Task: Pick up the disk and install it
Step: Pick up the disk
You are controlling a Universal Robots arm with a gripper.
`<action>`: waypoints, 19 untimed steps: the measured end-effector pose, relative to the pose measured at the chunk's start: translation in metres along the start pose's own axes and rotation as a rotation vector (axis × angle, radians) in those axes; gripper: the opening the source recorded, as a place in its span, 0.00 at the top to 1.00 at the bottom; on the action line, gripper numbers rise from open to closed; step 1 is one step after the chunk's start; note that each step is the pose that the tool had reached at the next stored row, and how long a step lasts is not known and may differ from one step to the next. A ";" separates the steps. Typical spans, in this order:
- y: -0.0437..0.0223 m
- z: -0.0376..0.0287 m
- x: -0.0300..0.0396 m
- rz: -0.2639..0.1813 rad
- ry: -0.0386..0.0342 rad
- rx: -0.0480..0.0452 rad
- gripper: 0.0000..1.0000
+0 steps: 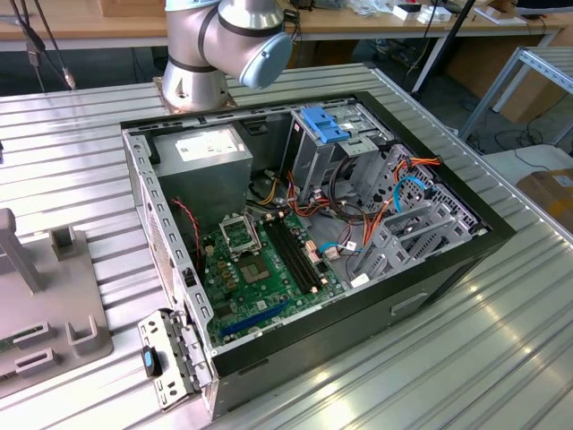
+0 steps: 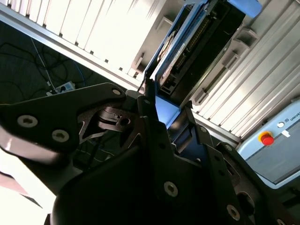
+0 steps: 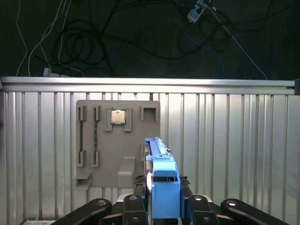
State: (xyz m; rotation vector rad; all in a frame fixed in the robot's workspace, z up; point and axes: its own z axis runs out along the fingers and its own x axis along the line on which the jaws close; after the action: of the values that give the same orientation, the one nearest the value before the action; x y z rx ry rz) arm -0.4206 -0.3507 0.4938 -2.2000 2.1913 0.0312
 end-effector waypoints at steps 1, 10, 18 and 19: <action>0.0000 -0.0018 -0.0001 0.000 0.0000 -0.0001 0.64; -0.0008 -0.0113 -0.0004 0.000 -0.0001 0.0001 0.64; -0.0145 -0.0111 -0.0004 0.000 -0.0001 0.0002 0.64; -0.0159 -0.0110 -0.0004 0.000 -0.0001 0.0002 0.64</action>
State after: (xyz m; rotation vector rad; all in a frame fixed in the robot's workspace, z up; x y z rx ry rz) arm -0.4048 -0.3507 0.5050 -2.1998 2.1911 0.0310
